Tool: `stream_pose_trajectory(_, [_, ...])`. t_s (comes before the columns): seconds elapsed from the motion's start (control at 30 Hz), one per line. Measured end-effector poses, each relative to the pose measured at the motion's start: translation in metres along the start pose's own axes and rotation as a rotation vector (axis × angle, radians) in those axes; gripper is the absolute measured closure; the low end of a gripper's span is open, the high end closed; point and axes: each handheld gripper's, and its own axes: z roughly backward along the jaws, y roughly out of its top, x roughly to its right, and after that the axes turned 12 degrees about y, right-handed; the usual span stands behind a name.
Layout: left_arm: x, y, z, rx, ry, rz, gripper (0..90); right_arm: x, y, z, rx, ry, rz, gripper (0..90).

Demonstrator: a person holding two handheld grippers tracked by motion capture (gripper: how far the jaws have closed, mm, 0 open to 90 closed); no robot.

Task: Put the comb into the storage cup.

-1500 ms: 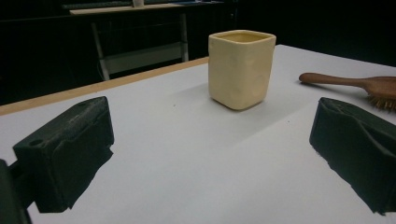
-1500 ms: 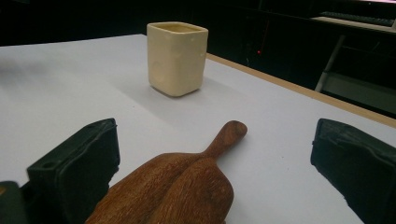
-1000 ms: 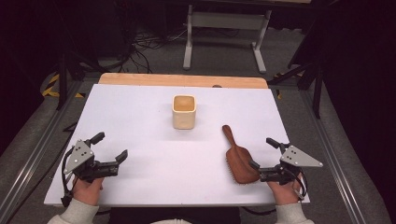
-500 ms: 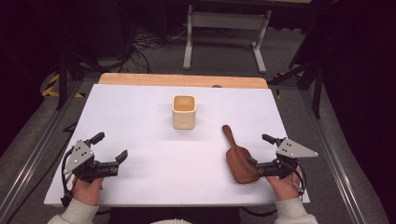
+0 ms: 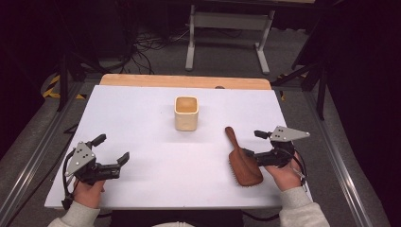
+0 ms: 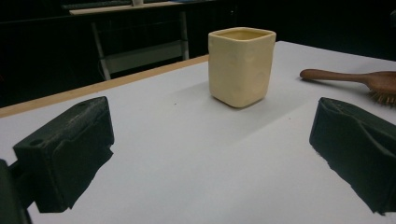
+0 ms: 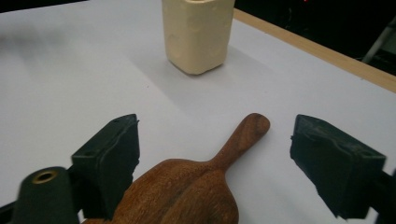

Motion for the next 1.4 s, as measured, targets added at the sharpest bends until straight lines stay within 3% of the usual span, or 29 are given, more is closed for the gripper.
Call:
stream_pose_trajectory(0.13, [0.0, 0.0, 0.0, -0.002, 0.001, 0.001, 0.7, 0.005, 0.006, -0.006, -0.049, 0.053, 0.001, 35.3])
stream_pose_trajectory(0.23, [0.0, 0.0, 0.0, -0.001, 0.001, 0.0, 0.7, 0.008, 0.011, -0.01, -0.097, 0.095, 0.004, 54.0])
stream_pose_trajectory(0.27, [0.0, 0.0, 0.0, -0.001, 0.001, 0.0, 0.7, 0.008, 0.011, -0.01, -0.097, 0.095, 0.004, 54.0])
stream_pose_trajectory(0.3, [0.0, 0.0, 0.0, -0.002, -0.001, 0.0, 0.7, 0.01, 0.014, -0.014, -0.122, 0.122, -0.007, 63.0])
stream_pose_trajectory(0.5, [0.001, 0.0, 0.0, -0.002, -0.002, -0.003, 0.7, 0.016, 0.026, -0.026, -0.199, 0.167, -0.007, 89.7])
stream_pose_trajectory(0.87, [0.0, 0.0, 0.0, -0.004, -0.001, -0.001, 0.7, 0.026, 0.052, -0.052, -0.324, 0.181, 0.054, 89.8])
stream_pose_trajectory(1.4, [0.0, -0.001, -0.001, -0.009, -0.006, -0.004, 0.7, 0.041, 0.054, -0.09, -0.498, 0.186, 0.107, 89.8])
